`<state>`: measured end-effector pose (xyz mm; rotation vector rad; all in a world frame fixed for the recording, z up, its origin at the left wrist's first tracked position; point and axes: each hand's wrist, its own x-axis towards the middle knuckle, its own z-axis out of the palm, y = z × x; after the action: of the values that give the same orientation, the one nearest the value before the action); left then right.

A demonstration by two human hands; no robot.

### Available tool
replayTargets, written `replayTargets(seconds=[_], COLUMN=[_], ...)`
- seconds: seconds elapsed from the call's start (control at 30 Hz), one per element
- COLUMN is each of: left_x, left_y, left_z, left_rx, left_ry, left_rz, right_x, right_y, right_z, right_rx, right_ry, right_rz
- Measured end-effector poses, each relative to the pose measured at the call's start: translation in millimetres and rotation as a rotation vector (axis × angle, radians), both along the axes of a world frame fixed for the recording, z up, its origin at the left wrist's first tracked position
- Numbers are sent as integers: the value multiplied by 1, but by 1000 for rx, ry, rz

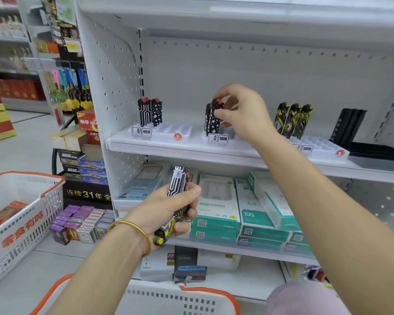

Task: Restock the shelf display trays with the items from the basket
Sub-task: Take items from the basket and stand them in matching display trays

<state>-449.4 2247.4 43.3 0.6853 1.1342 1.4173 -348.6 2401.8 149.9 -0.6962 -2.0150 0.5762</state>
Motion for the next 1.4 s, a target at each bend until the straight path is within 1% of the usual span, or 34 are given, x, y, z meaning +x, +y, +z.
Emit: replayTargets(seconds=[0.2, 0.37, 0.57, 0.7, 0.73, 0.77, 0.83, 0.9, 0.93, 1.0, 1.03, 1.07, 1.1, 1.17, 1.27, 1.3, 1.33, 1.4], left_x=[0, 1, 2, 2, 2, 2, 3, 3, 3, 3, 4, 4, 5, 5, 0, -2, -4, -7], left_y=[1, 1, -1, -2, -2, -3, -3, -3, -2, -2, -2, -2, -3, -5, -6, -6, -6, -7], left_z=[-1, 0, 1, 3, 3, 3, 3, 4, 4, 4, 4, 3, 4, 4, 7, 9, 11, 13], left_rx=[4, 13, 21, 35, 44, 57, 82, 97, 98, 105, 111, 116, 117, 117, 111, 106, 102, 116], left_ry=[-3, -10, 1, 2, 4, 7, 19, 51, 71, 104, 123, 142, 155, 129, -39, -89, -131, -180], left_rz=[-6, -6, -1, -20, -22, -22, -13, 13, 30, 59, 67, 70, 71, 64, 65, 76, 87, 112], right_x=[-5, -8, -8, -3, -2, 0, 4, 7, 9, 8, 7, 5, 5, 8, 21, 26, 29, 31], right_y=[1, -1, -1, -7, -8, -11, -23, -44, -57, -78, -83, -84, -84, -80, -75, -74, -75, -81], right_z=[0, 3, -3, -4, -5, -6, -8, -10, -11, -18, -23, -28, -32, -36, -40, -42, -45, -53], right_rx=[111, 113, 117, 329, 358, 386, 430, 372, 300, 166, 140, 127, 103, -16, -221, -262, -274, -236], right_ry=[-80, -99, -164, -357, -375, -363, -239, -133, -152, -333, -430, -489, -494, -388, -108, -37, -6, -52], right_rz=[-60, -35, -88, -261, -284, -296, -264, -107, 10, 187, 223, 238, 244, 270, 308, 330, 348, 355])
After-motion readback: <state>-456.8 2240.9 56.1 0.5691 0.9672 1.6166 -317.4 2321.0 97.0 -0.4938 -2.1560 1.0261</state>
